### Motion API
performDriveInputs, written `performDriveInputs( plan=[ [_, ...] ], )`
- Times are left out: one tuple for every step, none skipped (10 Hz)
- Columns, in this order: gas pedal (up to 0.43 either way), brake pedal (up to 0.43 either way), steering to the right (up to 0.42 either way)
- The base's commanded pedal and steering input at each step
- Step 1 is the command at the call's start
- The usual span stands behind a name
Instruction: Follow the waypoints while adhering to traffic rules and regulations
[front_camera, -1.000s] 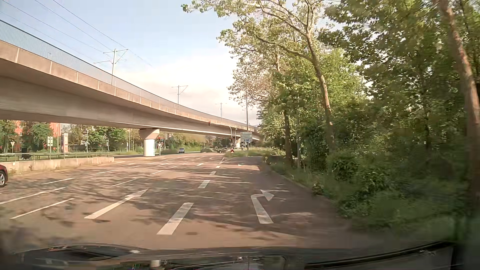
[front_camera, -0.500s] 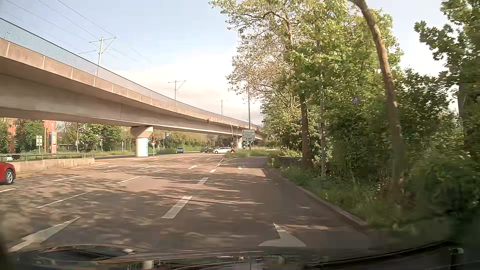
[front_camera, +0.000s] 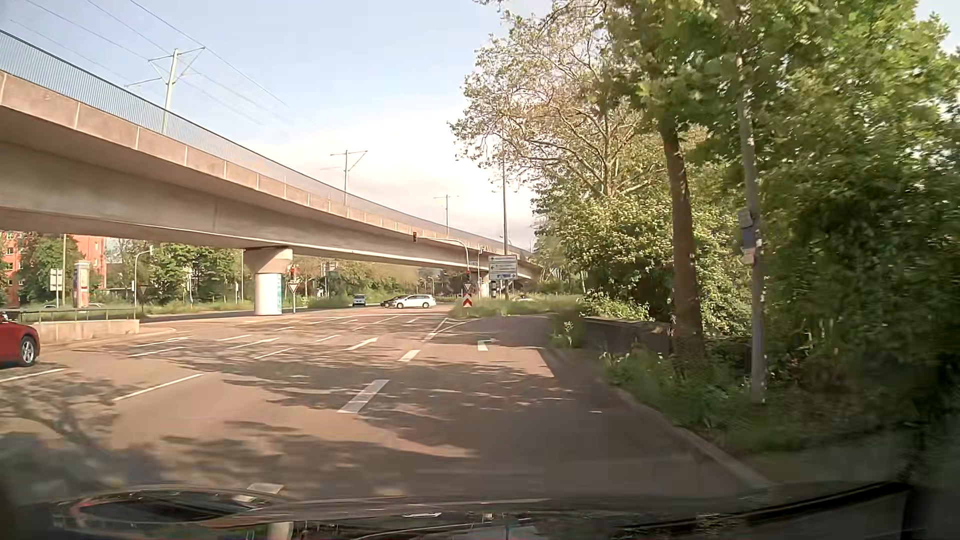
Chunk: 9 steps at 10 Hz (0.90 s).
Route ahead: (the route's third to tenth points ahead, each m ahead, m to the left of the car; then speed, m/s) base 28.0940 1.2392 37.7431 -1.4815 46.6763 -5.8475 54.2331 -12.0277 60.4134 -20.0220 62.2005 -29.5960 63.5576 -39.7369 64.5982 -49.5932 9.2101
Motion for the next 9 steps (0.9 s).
performDriveInputs(
  plan=[
    [0.000, 0.000, -0.012],
    [0.000, 0.000, -0.013],
    [0.000, 0.000, -0.012],
    [0.000, 0.000, -0.012],
    [0.000, 0.000, -0.012],
    [0.000, 0.000, -0.010],
    [0.000, 0.000, -0.007],
    [0.000, 0.000, -0.005],
    [0.000, 0.000, -0.005]
  ],
)
